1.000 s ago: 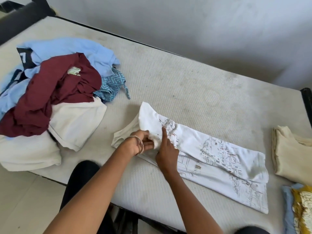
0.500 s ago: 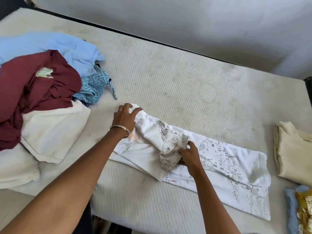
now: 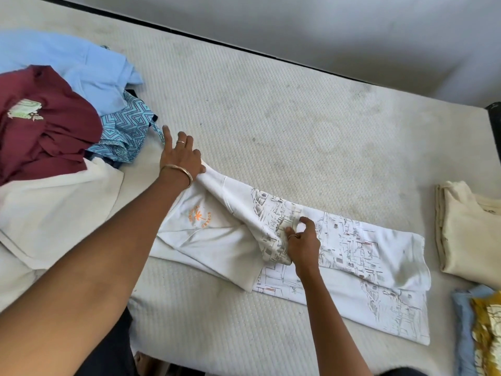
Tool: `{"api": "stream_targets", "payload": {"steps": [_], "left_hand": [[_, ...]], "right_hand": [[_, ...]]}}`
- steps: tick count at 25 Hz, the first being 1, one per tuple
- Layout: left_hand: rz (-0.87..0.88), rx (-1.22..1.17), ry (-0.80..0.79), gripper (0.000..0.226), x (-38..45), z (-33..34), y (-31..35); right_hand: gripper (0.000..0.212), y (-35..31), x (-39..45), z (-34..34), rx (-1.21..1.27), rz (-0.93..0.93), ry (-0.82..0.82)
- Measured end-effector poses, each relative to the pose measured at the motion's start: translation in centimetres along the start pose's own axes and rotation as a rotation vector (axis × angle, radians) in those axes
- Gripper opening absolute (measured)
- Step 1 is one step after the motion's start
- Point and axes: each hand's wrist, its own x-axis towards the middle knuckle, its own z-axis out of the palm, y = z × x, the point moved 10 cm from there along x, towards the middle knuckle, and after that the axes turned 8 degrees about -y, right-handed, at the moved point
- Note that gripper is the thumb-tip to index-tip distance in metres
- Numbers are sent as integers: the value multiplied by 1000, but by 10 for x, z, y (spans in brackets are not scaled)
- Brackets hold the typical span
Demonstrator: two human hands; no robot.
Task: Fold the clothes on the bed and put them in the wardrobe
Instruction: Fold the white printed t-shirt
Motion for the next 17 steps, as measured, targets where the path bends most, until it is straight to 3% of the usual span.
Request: {"api": "stream_targets", "payload": {"steps": [2,3,5,7,9,11,14,16,17], "left_hand": [[-182,-295,248,43,-28,-19,-5],[-308,-530,261,42,-46,-15,-11],[-490,-1012,-89,50,-69,46,11],[-529,-1461,-392,50,-89,99,58],[-536,-1858,-400,32,-98,112,78],[-470,-1997,-388,15,-93,108,82],[-348,-2075,-342,13,-89,89,76],[-423,-1873,-143,11,-87,88,43],[-488,-1691,-51,24,-87,91,23]], "right_hand": [[46,-18,-16,-10,-288,-39,149],[43,-35,-27,-15,-423,-157,280],[39,-73,-54,4,-611,-534,373],[38,-81,-72,50,-845,-749,229],[32,-71,-78,81,-1052,-733,127],[24,-66,-76,84,-1119,-687,118],[26,-72,-78,73,-1065,-737,121],[33,-69,-76,70,-1075,-671,-5],[33,-67,-73,71,-1104,-603,-103]]}}
